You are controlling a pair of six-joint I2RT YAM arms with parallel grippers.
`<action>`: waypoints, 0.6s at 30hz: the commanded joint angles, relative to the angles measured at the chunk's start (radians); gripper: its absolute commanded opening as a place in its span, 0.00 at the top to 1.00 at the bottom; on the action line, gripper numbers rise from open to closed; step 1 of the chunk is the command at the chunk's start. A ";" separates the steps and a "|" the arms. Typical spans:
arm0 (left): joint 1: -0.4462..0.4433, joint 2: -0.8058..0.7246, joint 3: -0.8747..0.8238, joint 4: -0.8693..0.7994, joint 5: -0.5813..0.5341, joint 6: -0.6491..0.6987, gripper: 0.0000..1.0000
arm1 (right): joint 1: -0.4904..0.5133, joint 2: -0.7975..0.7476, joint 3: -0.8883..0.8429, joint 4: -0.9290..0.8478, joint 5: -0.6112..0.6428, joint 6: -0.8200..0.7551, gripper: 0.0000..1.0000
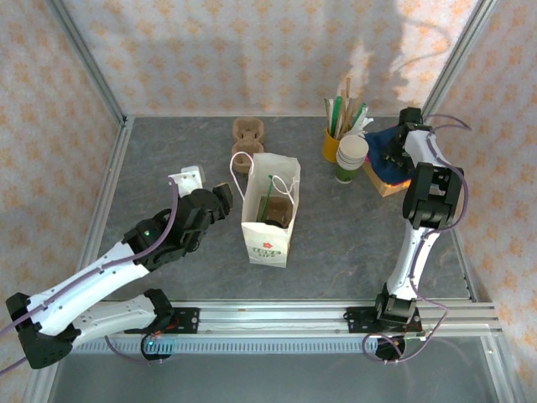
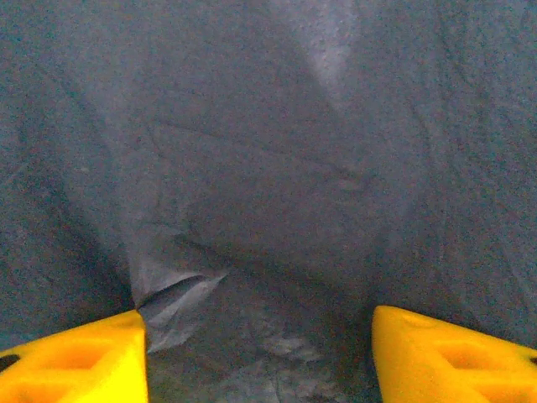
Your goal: Pack the takeout coffee
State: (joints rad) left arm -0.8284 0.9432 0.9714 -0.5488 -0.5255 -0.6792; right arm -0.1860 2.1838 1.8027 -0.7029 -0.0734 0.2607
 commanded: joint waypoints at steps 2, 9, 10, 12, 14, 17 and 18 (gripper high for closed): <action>0.007 0.009 -0.007 0.016 -0.014 0.017 0.28 | 0.002 -0.015 -0.023 -0.017 -0.002 -0.006 0.44; 0.008 0.013 -0.019 0.026 -0.009 0.015 0.28 | -0.010 -0.050 -0.022 0.018 -0.047 -0.002 0.59; 0.008 0.015 -0.018 0.025 -0.007 0.012 0.28 | -0.012 -0.053 -0.019 0.016 -0.053 -0.001 0.60; 0.009 0.017 -0.017 0.025 0.000 0.007 0.28 | -0.015 -0.060 -0.019 0.019 -0.059 0.001 0.64; 0.008 0.017 -0.019 0.025 0.002 0.004 0.28 | -0.018 -0.074 -0.019 0.027 -0.069 0.004 0.66; 0.009 0.017 -0.017 0.024 0.002 0.005 0.28 | -0.024 -0.092 -0.014 0.030 -0.078 0.007 0.68; 0.008 0.017 -0.016 0.023 0.002 0.006 0.28 | -0.026 -0.095 -0.010 0.028 -0.083 0.007 0.68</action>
State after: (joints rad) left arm -0.8284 0.9562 0.9710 -0.5461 -0.5228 -0.6796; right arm -0.2035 2.1582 1.7969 -0.6861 -0.1413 0.2615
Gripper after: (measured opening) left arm 0.717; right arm 0.326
